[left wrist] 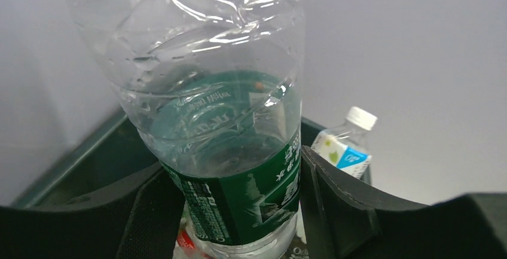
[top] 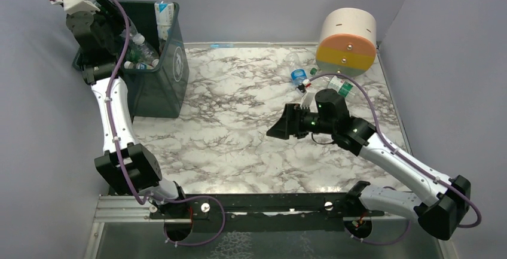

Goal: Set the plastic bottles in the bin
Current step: Place the plastic bottle in the trash bin.

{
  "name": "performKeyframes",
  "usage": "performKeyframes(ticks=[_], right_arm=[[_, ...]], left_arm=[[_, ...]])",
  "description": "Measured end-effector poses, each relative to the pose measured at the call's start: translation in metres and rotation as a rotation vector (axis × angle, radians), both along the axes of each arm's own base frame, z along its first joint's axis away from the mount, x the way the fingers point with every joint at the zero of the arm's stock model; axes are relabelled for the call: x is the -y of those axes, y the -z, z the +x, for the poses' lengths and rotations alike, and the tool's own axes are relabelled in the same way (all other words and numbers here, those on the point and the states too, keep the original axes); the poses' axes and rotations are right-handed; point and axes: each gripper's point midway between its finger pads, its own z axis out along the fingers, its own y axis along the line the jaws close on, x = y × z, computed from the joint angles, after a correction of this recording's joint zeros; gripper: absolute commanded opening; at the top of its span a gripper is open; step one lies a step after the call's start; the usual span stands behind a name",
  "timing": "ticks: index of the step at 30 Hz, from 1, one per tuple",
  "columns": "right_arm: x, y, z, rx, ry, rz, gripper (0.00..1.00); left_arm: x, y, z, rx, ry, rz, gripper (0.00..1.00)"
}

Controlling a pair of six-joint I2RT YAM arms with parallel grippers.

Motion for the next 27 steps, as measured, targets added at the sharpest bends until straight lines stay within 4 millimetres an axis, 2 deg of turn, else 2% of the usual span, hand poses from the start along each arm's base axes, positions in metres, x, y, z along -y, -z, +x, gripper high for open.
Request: performKeyframes(ticks=[3,13,20,24,27], right_arm=[[-0.007,0.001,0.003,-0.024,-0.014,-0.003,0.78],[-0.017,-0.011,0.008,-0.032,-0.036,0.02,0.78],[-0.018,-0.013,0.006,-0.046,-0.039,0.032,0.78],[-0.019,-0.013,0.006,-0.051,-0.037,0.036,0.78],[-0.019,-0.013,0.006,-0.052,-0.037,0.036,0.78]], left_arm=[[-0.008,0.017,0.005,-0.032,-0.048,0.002,0.68],[-0.034,0.043,0.023,-0.102,-0.167,0.041,0.71],[-0.034,0.057,0.043,-0.15,-0.157,0.053,0.78],[-0.028,0.059,0.045,-0.163,-0.144,0.057,0.79],[-0.021,0.057,0.046,-0.173,-0.13,0.061,0.85]])
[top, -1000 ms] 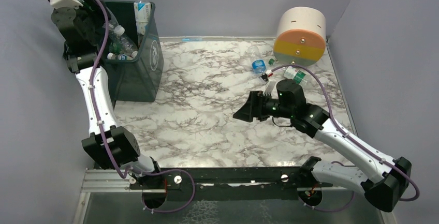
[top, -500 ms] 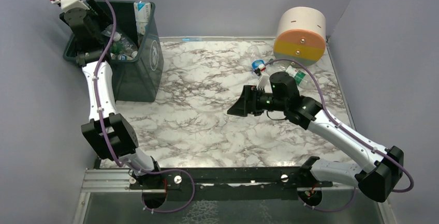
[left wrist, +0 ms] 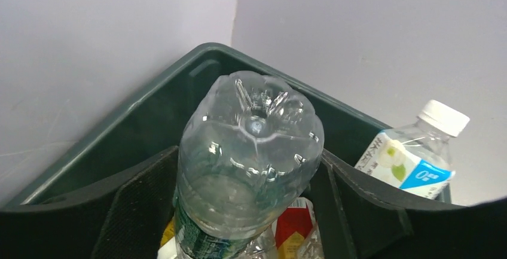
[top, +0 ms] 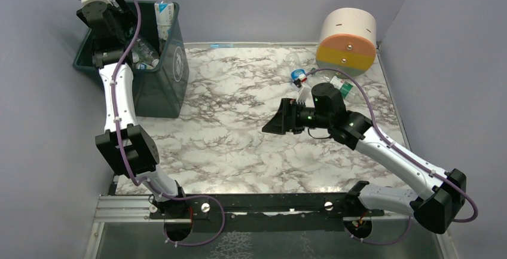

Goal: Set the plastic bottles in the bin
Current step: Place the plastic bottle in the trash bin, then pick up the plastic bottle at the center of the board.

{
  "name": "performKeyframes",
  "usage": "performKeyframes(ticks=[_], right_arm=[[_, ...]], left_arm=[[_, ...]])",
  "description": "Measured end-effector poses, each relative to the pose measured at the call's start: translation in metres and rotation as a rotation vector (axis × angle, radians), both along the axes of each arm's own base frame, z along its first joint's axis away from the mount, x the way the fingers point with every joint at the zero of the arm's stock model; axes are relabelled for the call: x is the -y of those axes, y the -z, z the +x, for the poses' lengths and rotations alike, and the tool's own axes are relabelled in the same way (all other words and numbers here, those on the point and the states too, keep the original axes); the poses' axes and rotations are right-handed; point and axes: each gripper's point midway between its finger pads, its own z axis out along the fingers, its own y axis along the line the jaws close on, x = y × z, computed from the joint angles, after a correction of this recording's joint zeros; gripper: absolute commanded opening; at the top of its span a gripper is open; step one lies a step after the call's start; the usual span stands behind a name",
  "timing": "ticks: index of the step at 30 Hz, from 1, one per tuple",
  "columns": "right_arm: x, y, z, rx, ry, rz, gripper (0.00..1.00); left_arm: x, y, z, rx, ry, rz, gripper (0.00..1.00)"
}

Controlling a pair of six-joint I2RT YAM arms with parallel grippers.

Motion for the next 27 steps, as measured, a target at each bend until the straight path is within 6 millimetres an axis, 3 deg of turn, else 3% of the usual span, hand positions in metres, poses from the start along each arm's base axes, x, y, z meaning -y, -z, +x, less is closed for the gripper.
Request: performKeyframes(ticks=[2,8,13,16,21,23,27], right_arm=[[0.0,0.0,0.0,0.0,0.0,0.0,0.78],[0.0,0.0,0.0,0.0,0.0,0.0,0.78],[0.0,-0.001,0.0,0.001,0.002,-0.001,0.78],[-0.001,-0.007,0.006,0.011,0.016,-0.003,0.78],[-0.008,-0.022,0.028,0.058,0.061,-0.022,0.78],[-0.009,-0.019,0.037,0.066,0.082,-0.047,0.8],[-0.004,0.002,0.053,0.052,0.137,-0.129,0.8]], left_arm=[[0.005,-0.006,0.0,0.006,0.009,0.004,0.98],[0.024,-0.044,-0.001,0.052,0.061,0.023,0.99],[0.052,-0.075,-0.002,0.098,0.158,0.03,0.99],[0.085,-0.077,-0.001,0.091,0.254,0.019,0.99],[0.162,-0.066,-0.012,0.036,0.471,-0.01,0.99],[0.188,-0.064,-0.025,0.021,0.555,-0.029,0.99],[0.213,-0.072,-0.057,0.031,0.653,-0.061,0.99]])
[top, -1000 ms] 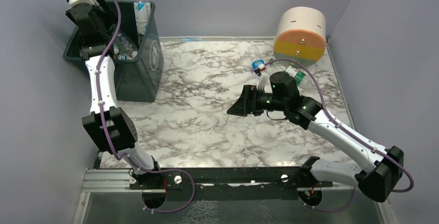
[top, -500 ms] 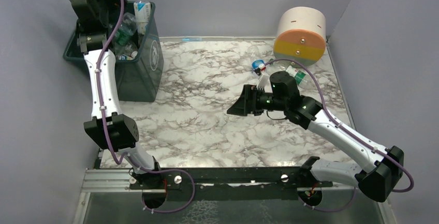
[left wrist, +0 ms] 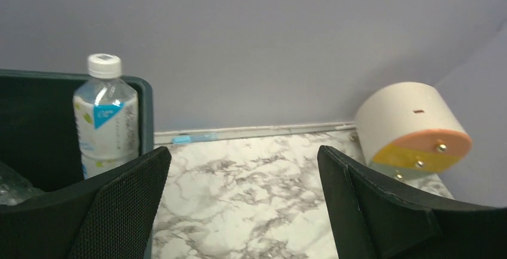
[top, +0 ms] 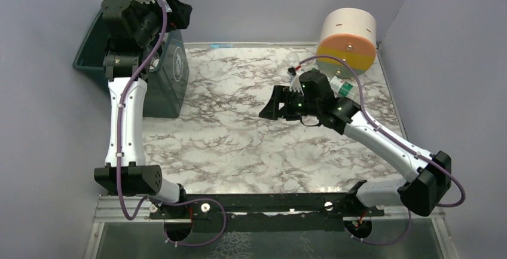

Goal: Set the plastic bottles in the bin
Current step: Pick up the plastic bottle at the center of the board.

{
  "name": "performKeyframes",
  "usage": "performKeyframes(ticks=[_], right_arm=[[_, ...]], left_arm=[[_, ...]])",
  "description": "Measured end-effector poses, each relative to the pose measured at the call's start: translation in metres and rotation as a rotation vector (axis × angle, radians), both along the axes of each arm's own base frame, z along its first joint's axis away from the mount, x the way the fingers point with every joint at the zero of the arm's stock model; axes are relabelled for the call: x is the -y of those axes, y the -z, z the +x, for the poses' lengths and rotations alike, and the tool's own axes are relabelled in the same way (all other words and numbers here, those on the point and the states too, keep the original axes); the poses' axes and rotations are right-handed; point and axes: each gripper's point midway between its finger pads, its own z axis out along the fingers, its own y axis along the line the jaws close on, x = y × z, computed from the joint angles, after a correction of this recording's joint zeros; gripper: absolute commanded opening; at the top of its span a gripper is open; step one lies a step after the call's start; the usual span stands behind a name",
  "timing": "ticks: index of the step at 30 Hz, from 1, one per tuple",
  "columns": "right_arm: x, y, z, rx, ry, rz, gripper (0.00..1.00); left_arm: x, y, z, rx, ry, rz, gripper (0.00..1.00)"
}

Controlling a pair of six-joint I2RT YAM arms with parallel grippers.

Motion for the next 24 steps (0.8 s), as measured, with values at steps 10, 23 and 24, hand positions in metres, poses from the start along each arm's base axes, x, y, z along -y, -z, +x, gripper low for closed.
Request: performKeyframes(ticks=[10,23,24], right_arm=[[0.051,0.023,0.082,0.018,0.25,-0.178,0.77],[0.132,0.08,0.167,-0.013,0.457,-0.395,0.77],[0.135,0.082,0.169,-0.012,0.459,-0.402,0.77]], left_arm=[[0.064,0.024,-0.07,-0.054,0.213,-0.049,0.99],[0.118,0.209,-0.112,-0.496,0.37,-0.095,0.99],[0.127,0.225,-0.122,-0.531,0.393,-0.095,0.99]])
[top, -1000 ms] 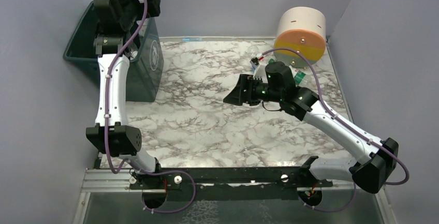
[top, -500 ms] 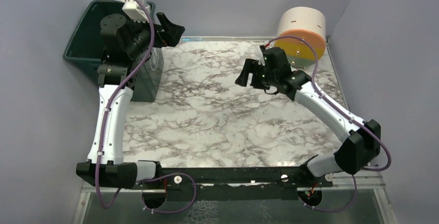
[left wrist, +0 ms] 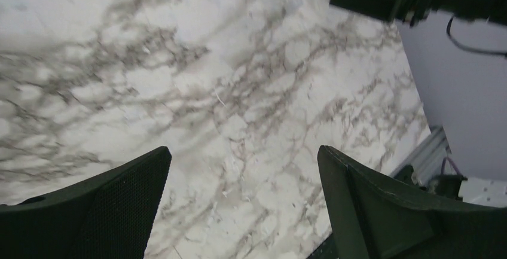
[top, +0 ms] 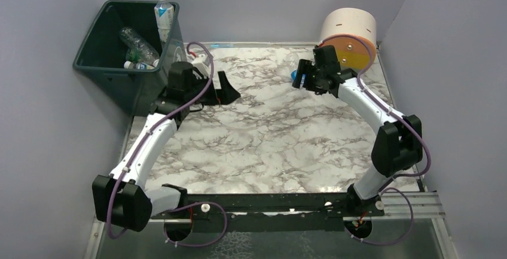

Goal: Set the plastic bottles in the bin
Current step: Pick up the plastic bottle at the center of the board.

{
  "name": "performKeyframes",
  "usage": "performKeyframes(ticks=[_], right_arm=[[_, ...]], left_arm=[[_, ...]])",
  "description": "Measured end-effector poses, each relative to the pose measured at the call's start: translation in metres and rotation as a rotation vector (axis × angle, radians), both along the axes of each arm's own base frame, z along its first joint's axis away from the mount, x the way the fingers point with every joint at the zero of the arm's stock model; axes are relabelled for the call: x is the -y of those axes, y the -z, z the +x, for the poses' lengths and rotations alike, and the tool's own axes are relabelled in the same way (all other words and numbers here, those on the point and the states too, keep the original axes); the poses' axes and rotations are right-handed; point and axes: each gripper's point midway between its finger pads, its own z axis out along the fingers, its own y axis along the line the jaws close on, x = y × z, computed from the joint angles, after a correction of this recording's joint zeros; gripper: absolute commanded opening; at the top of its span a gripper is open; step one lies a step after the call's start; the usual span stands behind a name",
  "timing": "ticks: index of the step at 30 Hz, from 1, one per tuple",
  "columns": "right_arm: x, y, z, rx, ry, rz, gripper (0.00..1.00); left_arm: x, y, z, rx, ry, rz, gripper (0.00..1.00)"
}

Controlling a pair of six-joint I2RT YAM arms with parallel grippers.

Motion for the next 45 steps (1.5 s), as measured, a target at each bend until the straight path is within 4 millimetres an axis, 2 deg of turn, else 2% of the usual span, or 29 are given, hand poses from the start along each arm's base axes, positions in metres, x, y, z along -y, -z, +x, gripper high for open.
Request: performKeyframes(ticks=[3,7,15,20,28,45], right_arm=[[0.005,0.005,0.01,0.001,-0.003,-0.022,0.77],[0.011,0.016,0.03,0.001,-0.007,-0.046,0.77],[0.026,0.032,0.056,0.0,-0.006,-0.089,0.77],[0.034,0.038,0.059,-0.006,-0.01,-0.109,0.78],[0.04,0.047,0.064,-0.01,-0.026,-0.121,0.77],[0.034,0.062,0.069,-0.018,-0.076,-0.101,0.69]], left_arm=[[0.024,0.036,-0.024,-0.075,0.063,0.0,0.99],[0.049,0.065,-0.041,-0.116,0.122,0.013,0.99],[0.068,0.095,-0.034,-0.148,0.143,0.044,0.99],[0.077,0.107,-0.03,-0.168,0.161,0.064,0.99],[0.082,0.114,-0.026,-0.166,0.164,0.089,0.99],[0.08,0.121,-0.024,-0.163,0.157,0.117,0.99]])
